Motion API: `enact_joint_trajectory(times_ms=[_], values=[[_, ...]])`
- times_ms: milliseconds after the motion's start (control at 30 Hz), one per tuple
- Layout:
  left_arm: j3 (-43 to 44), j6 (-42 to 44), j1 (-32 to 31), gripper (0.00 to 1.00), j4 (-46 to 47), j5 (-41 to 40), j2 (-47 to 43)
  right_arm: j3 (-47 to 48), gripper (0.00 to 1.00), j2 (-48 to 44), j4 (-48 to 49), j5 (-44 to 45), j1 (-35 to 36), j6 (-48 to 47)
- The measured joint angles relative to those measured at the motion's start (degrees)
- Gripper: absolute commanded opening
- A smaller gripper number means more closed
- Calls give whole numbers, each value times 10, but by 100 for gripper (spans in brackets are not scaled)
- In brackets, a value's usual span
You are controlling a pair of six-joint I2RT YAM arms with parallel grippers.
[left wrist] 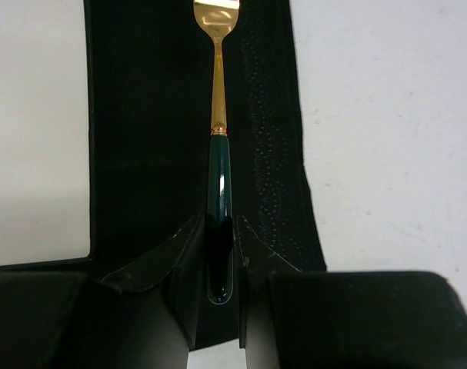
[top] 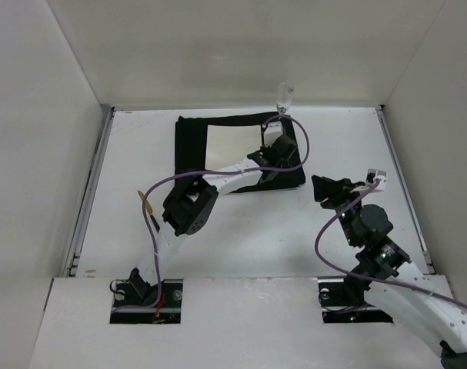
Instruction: Set the dinner table for one person
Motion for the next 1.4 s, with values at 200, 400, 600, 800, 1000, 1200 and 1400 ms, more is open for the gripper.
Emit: enact_joint_trajectory(times_ms=[200, 400, 600, 800, 1000, 1200, 1400], values=[[0, -3, 7, 1, 0, 2, 22, 0, 45, 2, 0, 0, -1, 0], [9, -14, 12, 1, 1, 2, 40, -4, 45, 7, 1, -1, -4, 2], [9, -43, 9, 1, 2, -5, 48, -7, 45, 9, 0, -1, -4, 2], [9, -59, 6, 8, 5, -8, 49, -7, 45, 9, 1, -1, -4, 2], [9, -65, 6, 22, 5, -12, 50, -7, 45, 8, 1, -1, -4, 3], [9, -65, 4, 33, 5, -24, 50, -7, 45, 8, 1, -1, -4, 6], [9, -62, -1, 43, 5, -34, 49, -7, 45, 7, 1, -1, -4, 6]])
